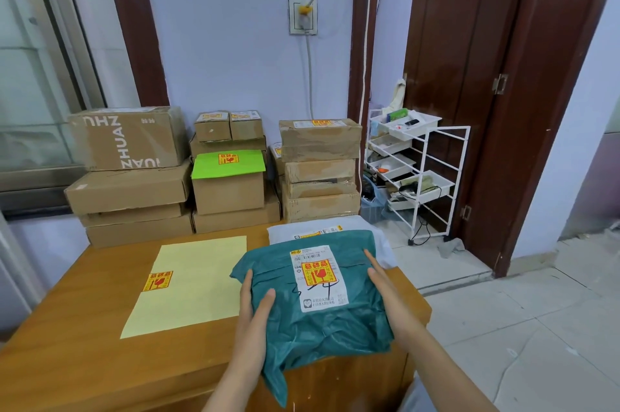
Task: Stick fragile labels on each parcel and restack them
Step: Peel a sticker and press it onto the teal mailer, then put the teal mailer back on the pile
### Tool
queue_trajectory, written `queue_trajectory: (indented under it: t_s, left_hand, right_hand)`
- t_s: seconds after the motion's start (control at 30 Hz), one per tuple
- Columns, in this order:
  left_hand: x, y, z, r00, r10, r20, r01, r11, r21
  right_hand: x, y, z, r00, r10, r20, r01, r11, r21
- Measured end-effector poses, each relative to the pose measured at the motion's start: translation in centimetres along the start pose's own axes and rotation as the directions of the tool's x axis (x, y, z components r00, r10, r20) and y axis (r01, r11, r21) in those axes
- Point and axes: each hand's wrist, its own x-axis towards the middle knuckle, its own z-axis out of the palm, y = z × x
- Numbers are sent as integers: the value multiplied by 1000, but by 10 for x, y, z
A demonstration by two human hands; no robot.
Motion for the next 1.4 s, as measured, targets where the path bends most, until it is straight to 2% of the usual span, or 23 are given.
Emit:
queue_trajectory:
  t_s: [0.27,0.43,0.6,0.97,1.4]
  left_hand:
    - [5,7,3,991,-27,-127,5,986,-168]
    - [9,24,8,993,9,-118,-26,989,-144]
    - [19,42,15,993,-1,-115,-13,992,-123]
    - [78,66,44,992,-39,-117,17,983,-180]
    - [165,77,64,963,-60,-264,24,990,-138]
  right_hand:
    - [2,-11,4,990,-41,-133,46,998,37]
    - [10,-28,9,969,-63,-241,84,994,77]
    - [10,-47,7,985,-13,-171,54,970,238]
    - [74,-74,-2,982,26,-189,16,977,212]
    - [135,-79,-16,989,14,-148,20,974,228]
